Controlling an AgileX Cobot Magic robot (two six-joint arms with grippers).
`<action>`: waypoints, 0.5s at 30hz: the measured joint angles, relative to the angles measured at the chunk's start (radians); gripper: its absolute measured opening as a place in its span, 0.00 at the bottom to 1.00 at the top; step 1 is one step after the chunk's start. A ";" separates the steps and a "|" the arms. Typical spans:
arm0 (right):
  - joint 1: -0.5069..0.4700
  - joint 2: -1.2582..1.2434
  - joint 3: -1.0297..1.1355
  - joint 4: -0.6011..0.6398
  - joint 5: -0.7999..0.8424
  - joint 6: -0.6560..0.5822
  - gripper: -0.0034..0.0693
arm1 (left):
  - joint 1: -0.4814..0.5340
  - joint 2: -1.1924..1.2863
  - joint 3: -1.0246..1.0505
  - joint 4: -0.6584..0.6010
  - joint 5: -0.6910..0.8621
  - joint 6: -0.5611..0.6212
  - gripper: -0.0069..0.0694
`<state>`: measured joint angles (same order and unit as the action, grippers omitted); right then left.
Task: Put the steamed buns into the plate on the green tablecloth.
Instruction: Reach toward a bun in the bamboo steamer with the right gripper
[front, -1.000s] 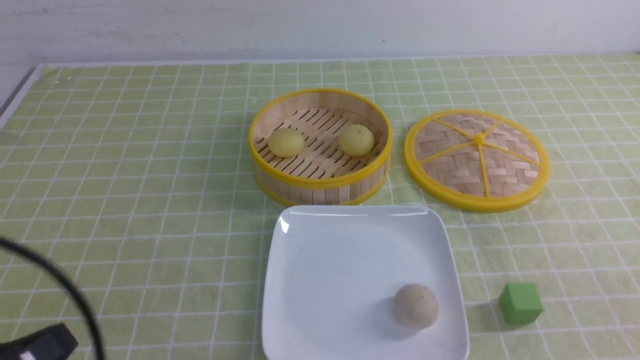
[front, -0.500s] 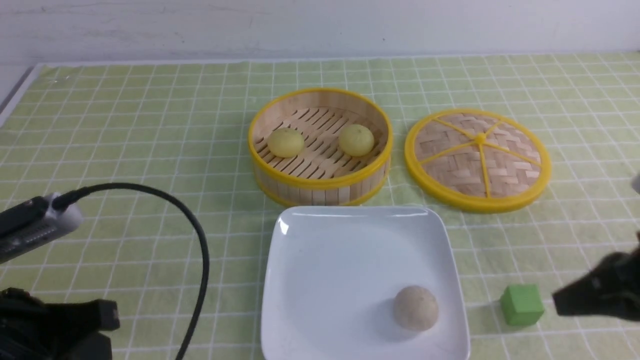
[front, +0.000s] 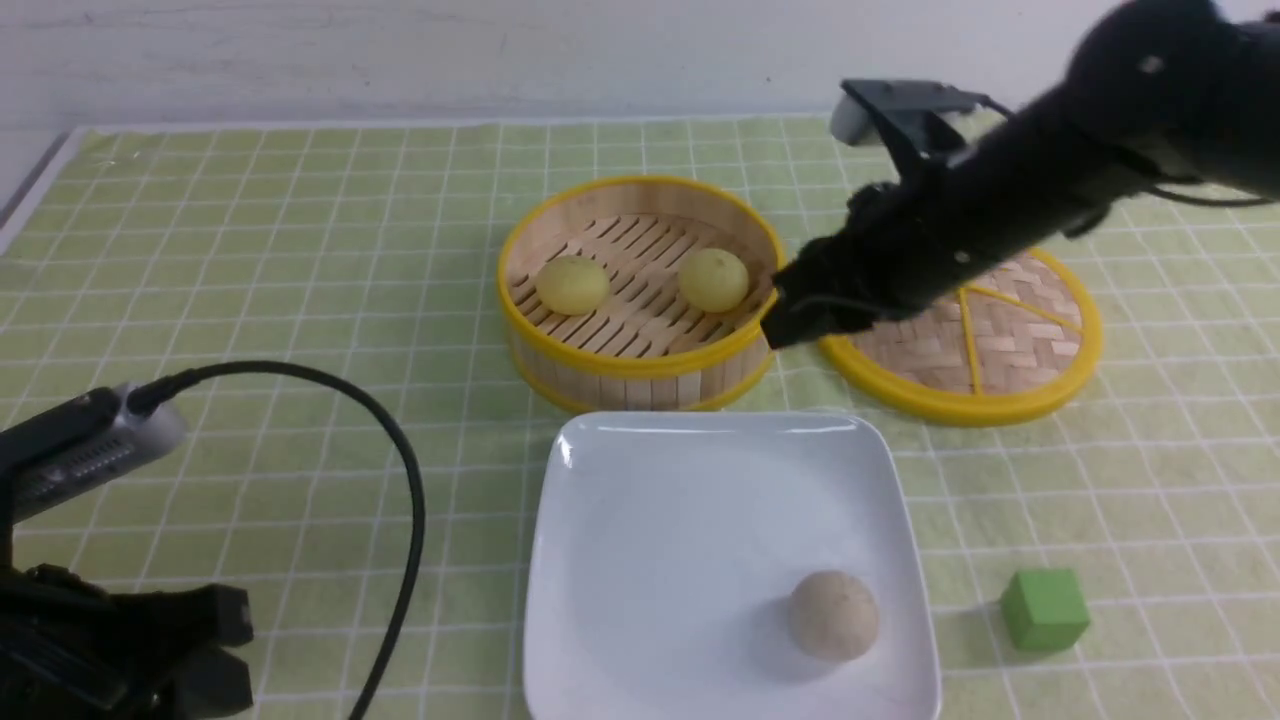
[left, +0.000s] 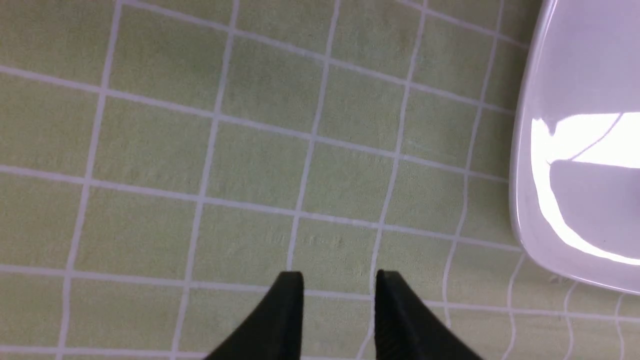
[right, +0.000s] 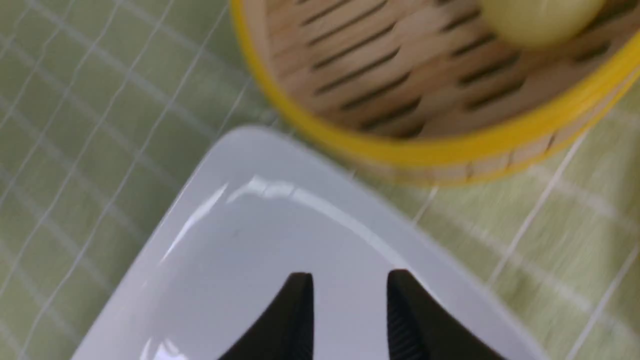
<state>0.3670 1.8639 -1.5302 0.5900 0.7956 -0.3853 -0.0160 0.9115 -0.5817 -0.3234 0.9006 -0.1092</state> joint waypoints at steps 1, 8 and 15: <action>0.000 0.064 -0.087 -0.021 -0.002 0.018 0.43 | 0.000 0.000 0.000 0.000 0.000 0.000 0.48; 0.000 0.270 -0.353 -0.051 -0.066 0.028 0.59 | 0.000 0.000 0.000 0.000 0.001 0.000 0.53; 0.000 0.402 -0.372 -0.053 -0.222 0.034 0.57 | 0.000 0.000 0.000 0.000 0.001 0.000 0.53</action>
<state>0.3670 2.2659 -1.9024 0.5368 0.5734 -0.3515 -0.0160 0.9115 -0.5817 -0.3234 0.9016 -0.1092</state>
